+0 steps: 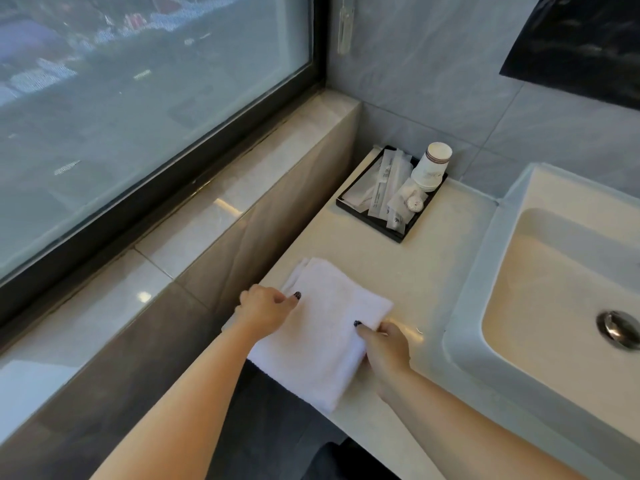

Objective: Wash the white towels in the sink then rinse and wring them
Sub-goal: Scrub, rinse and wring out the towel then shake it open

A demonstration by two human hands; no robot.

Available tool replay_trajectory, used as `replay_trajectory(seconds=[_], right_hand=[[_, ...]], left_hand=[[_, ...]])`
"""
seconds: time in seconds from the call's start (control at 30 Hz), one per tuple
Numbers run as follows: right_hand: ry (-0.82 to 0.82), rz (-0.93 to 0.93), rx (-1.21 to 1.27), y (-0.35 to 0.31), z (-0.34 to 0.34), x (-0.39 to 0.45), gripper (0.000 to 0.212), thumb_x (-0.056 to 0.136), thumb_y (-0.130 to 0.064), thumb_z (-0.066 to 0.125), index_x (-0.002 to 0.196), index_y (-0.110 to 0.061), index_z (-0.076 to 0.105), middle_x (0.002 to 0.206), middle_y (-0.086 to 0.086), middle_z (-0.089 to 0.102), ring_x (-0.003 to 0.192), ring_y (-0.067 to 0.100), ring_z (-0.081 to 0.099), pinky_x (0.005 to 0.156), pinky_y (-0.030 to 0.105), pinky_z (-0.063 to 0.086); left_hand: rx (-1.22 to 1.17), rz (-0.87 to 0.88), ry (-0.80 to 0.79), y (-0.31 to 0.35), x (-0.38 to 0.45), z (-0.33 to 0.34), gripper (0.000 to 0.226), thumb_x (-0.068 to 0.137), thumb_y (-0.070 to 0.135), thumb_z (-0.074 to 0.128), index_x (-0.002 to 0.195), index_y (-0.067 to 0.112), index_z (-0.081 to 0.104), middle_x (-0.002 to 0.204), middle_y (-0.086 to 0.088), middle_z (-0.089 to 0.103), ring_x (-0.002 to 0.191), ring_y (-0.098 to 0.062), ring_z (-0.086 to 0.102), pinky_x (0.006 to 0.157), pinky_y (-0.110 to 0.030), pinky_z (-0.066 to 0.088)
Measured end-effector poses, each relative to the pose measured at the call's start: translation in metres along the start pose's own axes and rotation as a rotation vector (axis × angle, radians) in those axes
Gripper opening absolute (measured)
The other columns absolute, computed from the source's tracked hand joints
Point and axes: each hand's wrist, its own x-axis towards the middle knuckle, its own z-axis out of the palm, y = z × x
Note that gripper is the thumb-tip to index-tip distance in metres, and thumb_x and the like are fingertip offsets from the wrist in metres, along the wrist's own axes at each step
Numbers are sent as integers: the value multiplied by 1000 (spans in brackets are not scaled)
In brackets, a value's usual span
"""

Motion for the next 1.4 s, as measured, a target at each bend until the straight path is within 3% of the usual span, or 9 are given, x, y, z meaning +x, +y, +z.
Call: replay_trajectory(seconds=[0.17,0.3,0.43,0.53,0.77,0.97,1.1,1.27,1.4], right_hand=[[-83,-23,92,-18,-1,-8,34,61,-21,68,88,-2,58,79,5,58,74,22,50,71,34,38],[-269,5,348,-40,-1,-18,29,51,-6,52,80,-6,54,72,6,54,64,18,48,56,27,35],[-480,89,538,-56,-2,-35,30,63,-5,46,89,-2,59,76,9,59,67,21,58,58,28,43],[-628,66,566,-69,-9,-48,39,80,-3,37,104,4,67,86,16,70,78,24,70,65,31,53],[-718,-99,586,-115,-31,-61,40,77,0,37,103,-8,65,86,10,70,78,22,68,72,33,50],[-536,-337,467,-177,-57,-69,44,82,2,34,114,-4,63,99,13,68,92,26,63,78,36,50],[-426,-509,413,-214,-73,-78,23,90,-11,42,88,-3,63,77,7,65,70,20,62,60,26,47],[-355,-715,344,-232,-82,-96,20,94,-24,59,96,-5,63,90,10,65,81,22,65,69,32,49],[-409,-720,317,-205,-71,-107,25,87,-26,58,99,-7,70,106,12,71,101,27,67,85,42,50]], left_hand=[[-194,-23,-16,17,13,1,43,88,57,62,77,15,56,85,-9,62,81,-25,60,80,-36,53],[-67,-24,-118,26,19,-12,56,87,63,58,59,18,39,69,-2,49,61,-19,47,58,-28,37],[-15,6,-219,36,19,-22,63,92,70,40,87,12,62,96,-6,64,85,-23,60,78,-32,47],[-292,-2,-394,36,15,-32,81,85,83,30,108,18,73,112,-5,71,107,-26,64,105,-44,44],[-801,61,-761,71,-9,-70,92,75,83,41,122,9,70,126,-15,67,120,-31,62,106,-43,44],[-908,291,-485,126,-26,-103,21,93,27,63,110,15,68,104,-8,73,92,-20,72,84,-35,56],[-1104,470,-318,158,-33,-137,51,76,41,76,116,9,66,112,-9,73,103,-25,70,84,-38,56],[-1060,652,-228,173,-50,-169,51,87,48,57,119,9,65,114,-8,73,107,-24,69,81,-37,57],[-1015,682,-174,156,-66,-175,71,66,67,77,112,14,67,109,-5,74,105,-21,70,84,-36,58]])
